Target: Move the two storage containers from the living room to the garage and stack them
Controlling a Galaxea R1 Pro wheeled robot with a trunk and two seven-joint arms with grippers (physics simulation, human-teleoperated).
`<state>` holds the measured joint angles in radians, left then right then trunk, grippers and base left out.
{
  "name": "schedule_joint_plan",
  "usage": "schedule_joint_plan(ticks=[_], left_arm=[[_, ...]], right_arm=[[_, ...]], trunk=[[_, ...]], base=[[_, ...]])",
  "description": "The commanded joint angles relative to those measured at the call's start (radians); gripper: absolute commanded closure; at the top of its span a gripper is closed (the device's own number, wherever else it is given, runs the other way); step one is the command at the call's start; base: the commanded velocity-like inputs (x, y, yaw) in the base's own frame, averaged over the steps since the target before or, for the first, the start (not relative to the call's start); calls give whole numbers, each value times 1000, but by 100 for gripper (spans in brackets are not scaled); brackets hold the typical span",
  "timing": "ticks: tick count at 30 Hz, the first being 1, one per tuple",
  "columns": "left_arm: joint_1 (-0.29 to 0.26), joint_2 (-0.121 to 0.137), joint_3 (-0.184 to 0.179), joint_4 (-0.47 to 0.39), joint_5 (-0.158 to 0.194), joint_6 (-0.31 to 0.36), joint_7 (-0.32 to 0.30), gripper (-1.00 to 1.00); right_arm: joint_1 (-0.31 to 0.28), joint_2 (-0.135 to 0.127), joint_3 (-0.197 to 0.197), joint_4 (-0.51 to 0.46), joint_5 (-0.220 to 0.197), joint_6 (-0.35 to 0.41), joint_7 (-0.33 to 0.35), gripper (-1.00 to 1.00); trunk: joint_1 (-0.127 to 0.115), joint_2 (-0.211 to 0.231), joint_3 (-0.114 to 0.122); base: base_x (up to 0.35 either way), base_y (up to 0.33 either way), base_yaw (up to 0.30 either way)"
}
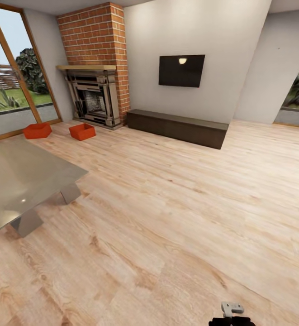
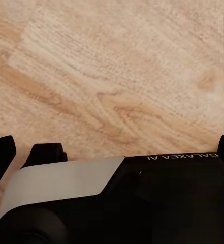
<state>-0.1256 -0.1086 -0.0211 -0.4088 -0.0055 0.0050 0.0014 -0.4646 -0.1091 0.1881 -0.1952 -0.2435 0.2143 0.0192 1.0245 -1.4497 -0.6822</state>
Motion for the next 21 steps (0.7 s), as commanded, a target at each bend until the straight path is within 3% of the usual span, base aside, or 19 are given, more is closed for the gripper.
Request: schedule_joint_plan(ticks=[1,9,21], left_arm=[[0,0,-2,-1,-1,1,0,-100],[0,1,-2,0,-1,0,0,-100],[0,0,-2,1,-1,1,0,-100]], right_arm=[[0,-1,8,-2,-8,5,1,-100],[0,-1,8,-1,-9,5,1,-100],[0,-1,8,0,-9,5,1,-100]], trunk=[[0,0,-1],[0,0,-1],[0,0,-1]], base=[[296,-162,0],[295,-162,42],[295,-162,211]])
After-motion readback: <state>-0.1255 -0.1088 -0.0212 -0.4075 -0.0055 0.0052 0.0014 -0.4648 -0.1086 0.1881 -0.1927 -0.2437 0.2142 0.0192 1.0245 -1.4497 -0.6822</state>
